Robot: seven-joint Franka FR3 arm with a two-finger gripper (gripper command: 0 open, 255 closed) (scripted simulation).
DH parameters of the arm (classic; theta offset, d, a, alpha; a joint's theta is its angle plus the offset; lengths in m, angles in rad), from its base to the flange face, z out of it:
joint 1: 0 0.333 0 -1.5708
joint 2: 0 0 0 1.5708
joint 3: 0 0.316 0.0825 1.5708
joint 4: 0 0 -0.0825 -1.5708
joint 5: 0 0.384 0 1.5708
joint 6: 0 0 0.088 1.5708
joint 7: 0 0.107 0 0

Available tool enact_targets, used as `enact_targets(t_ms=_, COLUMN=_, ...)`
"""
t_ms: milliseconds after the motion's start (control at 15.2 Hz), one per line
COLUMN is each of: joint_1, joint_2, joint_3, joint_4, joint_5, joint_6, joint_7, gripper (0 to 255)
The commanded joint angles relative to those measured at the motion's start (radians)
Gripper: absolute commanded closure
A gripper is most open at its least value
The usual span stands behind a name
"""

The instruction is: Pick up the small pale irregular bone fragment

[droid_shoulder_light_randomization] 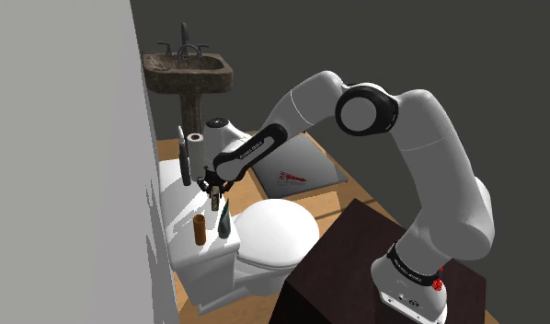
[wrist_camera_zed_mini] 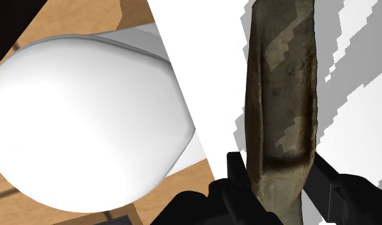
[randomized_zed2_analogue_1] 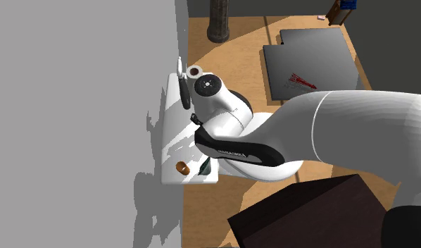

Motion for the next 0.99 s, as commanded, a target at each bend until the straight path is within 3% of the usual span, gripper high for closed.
enact_targets(t_ms=0, joint_1=0.0, joint_2=0.0, joint_3=0.0, joint_4=0.0, joint_5=0.0, joint_6=0.0, joint_7=0.0, gripper=255)
enact_targets(t_ms=924, joint_1=-0.023, joint_2=-0.128, joint_3=0.032, joint_4=-0.031, joint_5=0.031, joint_6=-0.097, joint_7=-0.022, gripper=255)
